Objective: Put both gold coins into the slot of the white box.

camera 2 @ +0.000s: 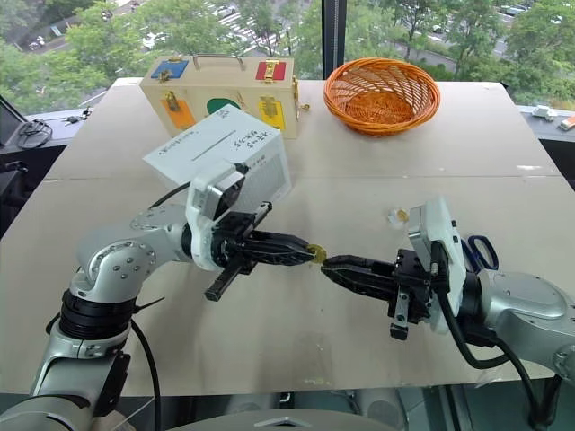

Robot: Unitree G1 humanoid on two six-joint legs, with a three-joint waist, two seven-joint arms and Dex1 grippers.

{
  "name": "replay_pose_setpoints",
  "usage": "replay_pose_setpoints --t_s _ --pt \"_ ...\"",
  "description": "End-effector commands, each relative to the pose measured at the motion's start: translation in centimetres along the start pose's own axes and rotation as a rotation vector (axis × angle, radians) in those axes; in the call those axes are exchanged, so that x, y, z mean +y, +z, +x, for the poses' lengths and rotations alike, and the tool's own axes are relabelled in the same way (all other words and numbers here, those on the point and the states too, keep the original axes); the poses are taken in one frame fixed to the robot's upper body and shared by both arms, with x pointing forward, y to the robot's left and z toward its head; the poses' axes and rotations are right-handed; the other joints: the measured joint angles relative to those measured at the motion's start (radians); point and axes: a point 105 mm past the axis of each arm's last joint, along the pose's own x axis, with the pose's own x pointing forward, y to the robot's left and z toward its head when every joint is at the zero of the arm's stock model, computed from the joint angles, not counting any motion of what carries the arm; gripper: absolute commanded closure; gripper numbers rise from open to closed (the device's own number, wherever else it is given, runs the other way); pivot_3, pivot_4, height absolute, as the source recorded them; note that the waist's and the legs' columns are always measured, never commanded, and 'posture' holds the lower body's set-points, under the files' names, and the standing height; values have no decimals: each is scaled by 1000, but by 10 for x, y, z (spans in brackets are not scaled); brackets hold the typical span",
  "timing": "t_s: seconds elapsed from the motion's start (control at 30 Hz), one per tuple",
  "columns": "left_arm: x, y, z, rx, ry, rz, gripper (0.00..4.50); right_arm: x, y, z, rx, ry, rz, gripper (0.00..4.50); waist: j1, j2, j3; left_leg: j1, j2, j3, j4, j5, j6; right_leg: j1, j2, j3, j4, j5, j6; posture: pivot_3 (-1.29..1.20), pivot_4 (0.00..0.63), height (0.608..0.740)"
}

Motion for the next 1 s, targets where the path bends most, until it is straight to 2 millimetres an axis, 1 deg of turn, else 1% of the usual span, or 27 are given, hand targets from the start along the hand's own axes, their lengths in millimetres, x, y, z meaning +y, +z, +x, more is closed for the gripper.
replay_pose_setpoints --t_s 0.03,0.1,0.2,0.3,0.37,0.43,0.47,0.53,0.63,0.7,0.73,0.8,0.87,0.9,0.93,0.97,1.0 --pt "-5 9 0 -18 -16 18 4500 4 7 -4 -21 8 -5 3172 0 0 0 0 0 0 0 0 0 0 0 0 0 0 0 0 150 740" --pt "-6 8 0 -15 -19 15 4500 1 8 -6 -28 -33 -27 2260 1 0 0 0 0 0 0 0 0 0 0 0 0 0 0 0 150 740" --pt "-6 8 -1 -14 -6 19 4500 -6 6 -12 9 -117 -105 829 2 0 0 0 0 0 0 0 0 0 0 0 0 0 0 0 150 740" --pt "-3 12 -3 -26 42 42 4500 -17 7 -18 29 -237 -228 829 3 0 0 -1 0 0 0 0 0 0 0 0 0 0 0 0 150 740" --pt "-2 19 -6 -43 90 64 4500 -23 8 -21 56 -322 -333 829 3 0 0 0 0 0 0 0 0 0 0 0 0 0 1 0 150 740" --pt "-1 27 -10 -64 149 85 4500 -21 20 -22 -98 -345 -353 829 3 -2 0 0 0 0 0 0 0 0 0 0 0 0 1 0 150 740" --pt "1 31 -12 -74 185 101 4500 -21 19 -23 -103 -352 -371 829 3 -2 0 0 0 0 0 0 0 0 0 -1 0 0 1 0 150 740" --pt "5 41 -18 -97 276 139 4500 -18 10 -24 -49 -336 -358 829 3 -1 1 0 0 0 0 0 0 0 0 0 0 2 4 0 150 740" --pt "18 56 -31 -86 468 221 4500 -17 11 -30 -56 -360 -378 829 5 -3 2 0 0 -1 0 0 0 0 0 0 0 2 4 0 150 740" --pt "29 69 -48 -40 632 280 4500 -16 14 -33 -46 -365 -402 829 5 -4 2 0 0 0 0 0 0 0 0 0 0 2 4 0 150 740" --pt "35 77 -59 -21 711 289 4500 -15 15 -34 -30 -363 -418 829 5 -4 2 0 0 0 0 0 0 0 0 0 0 2 4 0 150 740" --pt "43 86 -78 48 819 272 4500 -16 14 -35 30 -370 -443 829 4 -4 2 1 0 0 1 0 0 0 0 0 0 1 3 0 150 740" --pt "49 97 -94 85 874 220 4500 -19 15 -36 58 -385 -459 829 2 -4 2 1 0 1 0 0 0 0 1 0 1 0 1 0 150 740" --pt "51 99 -101 123 857 165 4500 -19 18 -35 52 -370 -477 829 2 -4 2 1 0 2 0 0 0 0 1 -1 1 0 1 0 150 740" --pt "53 104 -108 112 858 125 4500 -20 22 -34 40 -367 -491 829 2 -5 3 1 0 2 0 0 0 0 1 -1 1 0 1 0 150 740" --pt "58 108 -119 112 901 92 4500 -23 28 -34 20 -379 -522 829 2 -5 3 1 0 2 0 0 0 0 1 -2 1 0 1 0 150 740" --pt "64 108 -129 150 942 90 4500 -25 32 -33 -1 -380 -540 829 1 -5 3 1 0 2 0 0 0 0 1 -2 1 0 1 0 150 740"
